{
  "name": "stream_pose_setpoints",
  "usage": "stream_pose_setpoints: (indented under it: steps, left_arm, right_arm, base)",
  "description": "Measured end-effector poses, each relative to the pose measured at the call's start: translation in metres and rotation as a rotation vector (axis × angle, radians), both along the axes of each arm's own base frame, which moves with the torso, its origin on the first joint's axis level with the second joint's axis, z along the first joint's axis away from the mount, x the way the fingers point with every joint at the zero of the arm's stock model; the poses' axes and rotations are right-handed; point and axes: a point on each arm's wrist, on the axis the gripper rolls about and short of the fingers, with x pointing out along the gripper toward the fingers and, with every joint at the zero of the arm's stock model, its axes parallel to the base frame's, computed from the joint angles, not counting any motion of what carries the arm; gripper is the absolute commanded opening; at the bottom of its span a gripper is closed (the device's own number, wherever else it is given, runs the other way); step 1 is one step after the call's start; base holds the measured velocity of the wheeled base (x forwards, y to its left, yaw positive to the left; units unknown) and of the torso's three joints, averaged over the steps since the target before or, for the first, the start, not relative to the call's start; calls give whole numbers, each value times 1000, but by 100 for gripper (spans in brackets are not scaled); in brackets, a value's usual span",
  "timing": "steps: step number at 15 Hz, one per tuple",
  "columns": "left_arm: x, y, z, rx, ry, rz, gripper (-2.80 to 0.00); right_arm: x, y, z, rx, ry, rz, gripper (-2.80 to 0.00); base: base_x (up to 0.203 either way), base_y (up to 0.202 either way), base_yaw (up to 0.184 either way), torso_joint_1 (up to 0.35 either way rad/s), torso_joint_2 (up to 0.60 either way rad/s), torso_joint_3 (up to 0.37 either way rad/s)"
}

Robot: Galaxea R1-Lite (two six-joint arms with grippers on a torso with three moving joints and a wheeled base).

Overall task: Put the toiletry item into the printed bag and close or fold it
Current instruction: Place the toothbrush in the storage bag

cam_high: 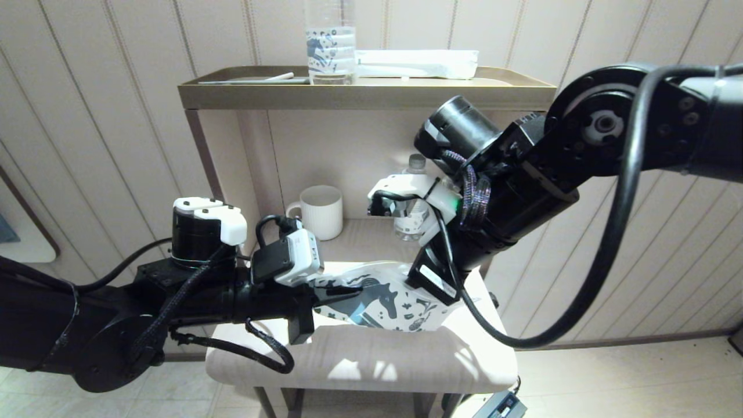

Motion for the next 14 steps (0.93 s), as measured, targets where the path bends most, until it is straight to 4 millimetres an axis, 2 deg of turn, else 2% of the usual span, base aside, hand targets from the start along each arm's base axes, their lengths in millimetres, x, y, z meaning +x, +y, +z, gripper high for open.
stream_pose_setpoints:
  steps: [14]
  left_arm:
    - [-5, 3, -2, 7, 9, 2, -280]
  right_arm:
    - [1, 2, 4, 39, -7, 10, -280]
  base:
    - [0, 0, 0, 0, 0, 0]
